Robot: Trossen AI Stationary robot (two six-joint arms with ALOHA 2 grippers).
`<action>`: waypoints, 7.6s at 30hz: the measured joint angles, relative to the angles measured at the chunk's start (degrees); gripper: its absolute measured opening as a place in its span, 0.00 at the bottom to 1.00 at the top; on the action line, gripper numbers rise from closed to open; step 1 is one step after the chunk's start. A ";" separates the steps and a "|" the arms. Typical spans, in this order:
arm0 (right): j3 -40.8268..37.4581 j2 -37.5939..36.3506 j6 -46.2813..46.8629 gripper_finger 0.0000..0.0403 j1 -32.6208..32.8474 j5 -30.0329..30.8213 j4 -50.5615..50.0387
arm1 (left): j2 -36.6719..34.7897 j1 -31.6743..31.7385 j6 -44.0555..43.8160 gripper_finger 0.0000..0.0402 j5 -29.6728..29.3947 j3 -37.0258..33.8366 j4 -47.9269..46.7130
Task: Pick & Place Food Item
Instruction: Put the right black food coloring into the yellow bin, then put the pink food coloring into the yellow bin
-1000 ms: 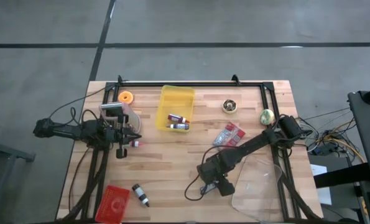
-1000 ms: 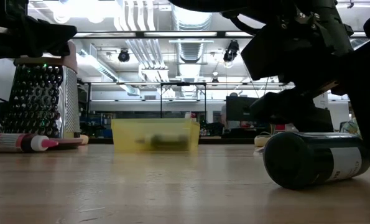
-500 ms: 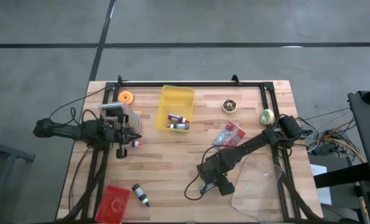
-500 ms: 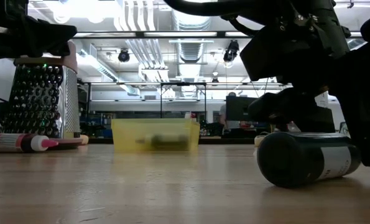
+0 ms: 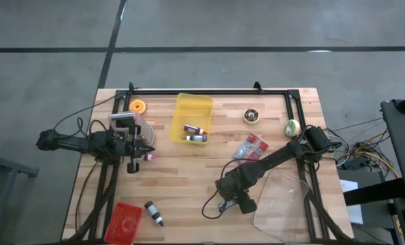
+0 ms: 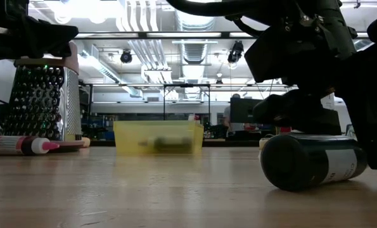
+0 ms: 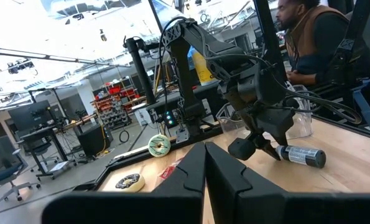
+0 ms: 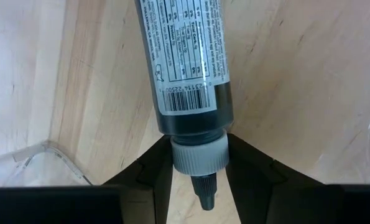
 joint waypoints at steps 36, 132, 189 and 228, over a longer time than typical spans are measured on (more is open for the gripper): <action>0.28 -15.15 -10.39 0.31 -5.72 15.09 1.33 | 0.27 -0.01 -0.01 0.03 0.00 0.01 -0.02; 32.26 16.31 -2.47 0.31 -45.68 5.75 -5.00 | 0.35 -0.01 0.00 0.03 0.00 0.00 -0.04; 32.24 16.31 -2.91 0.48 -45.31 4.55 -5.27 | 0.35 -0.01 -0.01 0.03 0.00 0.00 -0.04; 16.84 -11.38 -9.38 0.38 -28.29 17.00 21.60 | 0.68 -0.01 -0.01 0.03 0.00 0.00 -0.44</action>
